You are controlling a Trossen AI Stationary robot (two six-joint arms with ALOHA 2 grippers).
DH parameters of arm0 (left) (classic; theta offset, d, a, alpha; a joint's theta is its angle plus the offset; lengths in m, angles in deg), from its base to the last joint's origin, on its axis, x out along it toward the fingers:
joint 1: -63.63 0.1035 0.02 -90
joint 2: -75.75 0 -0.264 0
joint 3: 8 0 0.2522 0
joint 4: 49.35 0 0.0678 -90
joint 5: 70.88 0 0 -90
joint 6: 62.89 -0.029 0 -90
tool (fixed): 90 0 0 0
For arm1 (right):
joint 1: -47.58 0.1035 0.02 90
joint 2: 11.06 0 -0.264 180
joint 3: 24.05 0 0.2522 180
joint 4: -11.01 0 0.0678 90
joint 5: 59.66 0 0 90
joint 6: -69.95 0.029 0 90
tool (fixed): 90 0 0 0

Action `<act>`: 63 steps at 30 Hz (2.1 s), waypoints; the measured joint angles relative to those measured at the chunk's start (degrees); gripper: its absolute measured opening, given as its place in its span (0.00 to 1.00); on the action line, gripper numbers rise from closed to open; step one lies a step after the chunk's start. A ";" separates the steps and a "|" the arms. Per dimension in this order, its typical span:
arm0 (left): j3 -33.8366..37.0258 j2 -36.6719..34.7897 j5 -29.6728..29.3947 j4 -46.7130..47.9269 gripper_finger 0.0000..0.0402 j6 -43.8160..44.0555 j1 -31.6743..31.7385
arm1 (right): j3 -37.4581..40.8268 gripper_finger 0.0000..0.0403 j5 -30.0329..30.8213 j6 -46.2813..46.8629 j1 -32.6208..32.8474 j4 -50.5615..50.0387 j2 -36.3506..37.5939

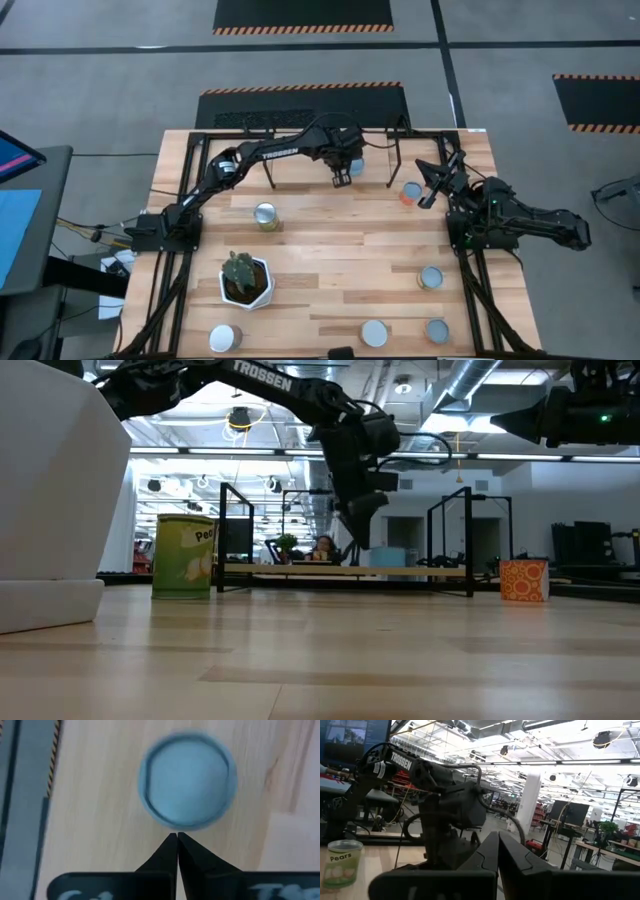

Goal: Pick and place cans onto a shelf
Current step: Put the canned tuna on the shelf

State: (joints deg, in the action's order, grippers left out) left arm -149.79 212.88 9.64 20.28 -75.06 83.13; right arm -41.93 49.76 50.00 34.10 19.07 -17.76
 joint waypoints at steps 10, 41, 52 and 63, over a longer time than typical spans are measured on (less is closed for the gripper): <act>-0.92 1.71 1.14 -3.30 0.00 -0.53 -1.79 | 0.00 0.06 0.00 0.00 0.04 -0.01 0.01; -0.14 2.04 -4.02 -8.40 0.00 -0.71 -0.74 | -3.54 0.06 -0.17 1.95 1.22 -7.11 -0.02; 1.64 1.69 -2.80 -13.80 0.00 -1.40 -0.73 | -5.63 0.06 0.00 1.47 6.85 -7.91 0.01; 1.70 1.72 2.19 -17.32 0.00 -0.20 -3.06 | -7.19 0.06 0.07 0.73 12.56 -9.41 -0.01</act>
State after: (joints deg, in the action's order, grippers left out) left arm -148.09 214.60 11.84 2.96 -75.26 80.07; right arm -49.12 49.83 50.73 46.66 9.66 -17.78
